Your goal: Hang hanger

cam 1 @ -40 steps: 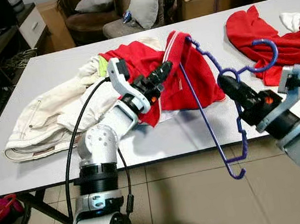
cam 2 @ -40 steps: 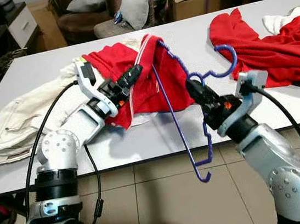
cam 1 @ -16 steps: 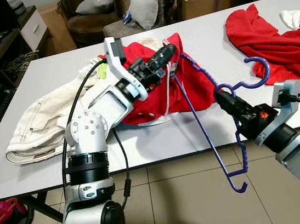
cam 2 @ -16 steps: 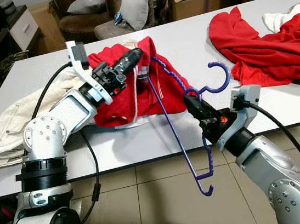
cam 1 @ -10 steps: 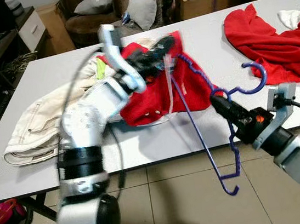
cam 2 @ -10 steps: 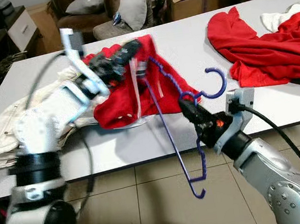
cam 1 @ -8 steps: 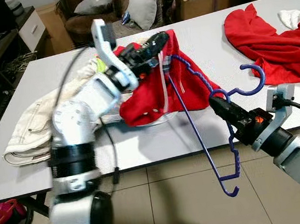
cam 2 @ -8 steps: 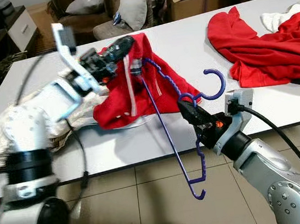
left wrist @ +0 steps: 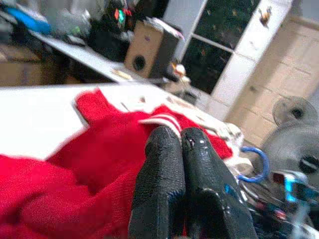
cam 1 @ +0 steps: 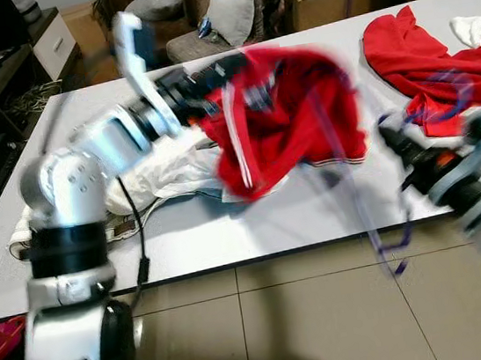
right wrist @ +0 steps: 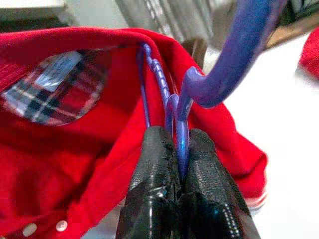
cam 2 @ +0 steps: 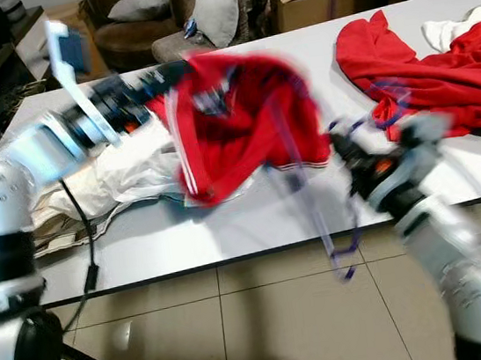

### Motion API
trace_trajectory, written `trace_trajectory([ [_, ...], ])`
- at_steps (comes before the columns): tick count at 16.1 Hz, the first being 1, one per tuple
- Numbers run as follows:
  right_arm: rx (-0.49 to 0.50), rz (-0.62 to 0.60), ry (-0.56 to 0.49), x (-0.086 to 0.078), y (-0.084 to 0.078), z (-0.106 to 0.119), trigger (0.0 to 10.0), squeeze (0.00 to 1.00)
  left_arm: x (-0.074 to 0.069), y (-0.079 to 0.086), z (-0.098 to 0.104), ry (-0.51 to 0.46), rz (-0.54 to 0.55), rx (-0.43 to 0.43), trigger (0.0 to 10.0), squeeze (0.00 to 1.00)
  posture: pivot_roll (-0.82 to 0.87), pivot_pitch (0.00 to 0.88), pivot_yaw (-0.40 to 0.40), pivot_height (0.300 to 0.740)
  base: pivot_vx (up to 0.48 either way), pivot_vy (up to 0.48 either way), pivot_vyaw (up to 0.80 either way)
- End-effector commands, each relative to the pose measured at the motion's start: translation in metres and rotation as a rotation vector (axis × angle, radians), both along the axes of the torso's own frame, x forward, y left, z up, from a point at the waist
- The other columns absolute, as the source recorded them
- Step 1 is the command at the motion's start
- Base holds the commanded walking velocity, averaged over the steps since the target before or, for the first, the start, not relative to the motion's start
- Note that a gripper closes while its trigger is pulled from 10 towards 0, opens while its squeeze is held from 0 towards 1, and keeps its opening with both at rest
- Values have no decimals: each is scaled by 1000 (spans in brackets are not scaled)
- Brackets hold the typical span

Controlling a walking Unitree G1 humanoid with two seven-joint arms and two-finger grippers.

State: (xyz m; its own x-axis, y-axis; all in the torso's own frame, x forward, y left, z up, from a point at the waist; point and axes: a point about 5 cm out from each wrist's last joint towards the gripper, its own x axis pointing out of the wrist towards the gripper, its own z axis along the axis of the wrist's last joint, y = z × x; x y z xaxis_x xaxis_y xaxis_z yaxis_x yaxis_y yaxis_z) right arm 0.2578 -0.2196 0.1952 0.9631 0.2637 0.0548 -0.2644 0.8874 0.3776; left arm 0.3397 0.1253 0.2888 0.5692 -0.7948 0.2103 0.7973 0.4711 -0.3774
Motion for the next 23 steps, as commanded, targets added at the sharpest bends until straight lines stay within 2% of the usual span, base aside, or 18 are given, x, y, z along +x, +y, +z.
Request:
trace_trajectory([
  [1,7,-1,-24,-1,-3,6,10000,0,1,11,13,-54,44,-23,0,0,-174,0,148,740,0,0,0],
  [2,-21,118,23,-9,9,-3,10000,0,-1,4,12,-52,13,-36,0,0,-174,0,147,740,0,0,0],
  [4,-25,192,111,-15,23,-19,10000,0,-2,-6,8,-40,-3,-50,0,0,-175,0,147,740,0,0,0],
  [6,-8,205,175,-18,28,-29,10000,0,-3,-12,8,-37,-21,-66,0,0,-175,0,150,740,0,0,0],
  [8,50,135,251,-15,27,-41,10000,0,-6,-17,11,-45,-41,-84,0,0,-175,0,152,740,0,0,0],
  [11,127,64,331,-14,25,-54,10000,0,-6,-15,18,-68,-36,-102,0,0,-175,0,152,740,0,0,0],
  [12,181,-11,330,-9,19,-54,10000,0,-8,-15,20,-78,-55,-97,0,0,-175,0,152,740,0,0,0],
  [13,286,-92,266,0,12,-45,10000,0,-12,-16,21,-87,-86,-81,0,0,-165,0,153,740,0,0,0],
  [14,370,-121,223,5,9,-38,10000,0,-14,-16,20,-87,-100,-69,0,0,-165,0,155,740,0,0,0],
  [15,552,-154,168,11,7,-27,10000,0,-16,-17,15,-78,-111,-48,0,0,-165,0,155,740,0,0,0],
  [16,669,-155,137,16,7,-20,10000,0,-15,-19,0,-59,-83,43,0,0,-162,0,155,740,0,0,0],
  [17,720,-105,143,16,16,-18,10000,0,-13,-23,-16,-34,-56,109,0,0,-162,0,155,740,0,0,0],
  [18,696,-75,152,16,23,-19,10000,0,-13,-26,-22,-26,-49,140,0,0,-162,0,155,740,0,0,0],
  [19,687,-51,148,16,30,-18,10000,0,-15,-30,-34,-27,-55,215,0,0,-158,0,153,740,0,0,0],
  [20,803,-107,93,20,28,-14,10000,0,-20,-33,-49,-56,-77,358,0,0,-158,0,153,740,0,0,0],
  [21,926,-188,83,25,21,-14,10000,0,-22,-32,-53,-43,-91,368,0,0,-160,0,159,740,0,0,0],
  [23,926,-224,75,32,20,-13,10000,0,-26,-26,-53,-36,-129,370,0,0,-160,0,164,740,0,0,0],
])
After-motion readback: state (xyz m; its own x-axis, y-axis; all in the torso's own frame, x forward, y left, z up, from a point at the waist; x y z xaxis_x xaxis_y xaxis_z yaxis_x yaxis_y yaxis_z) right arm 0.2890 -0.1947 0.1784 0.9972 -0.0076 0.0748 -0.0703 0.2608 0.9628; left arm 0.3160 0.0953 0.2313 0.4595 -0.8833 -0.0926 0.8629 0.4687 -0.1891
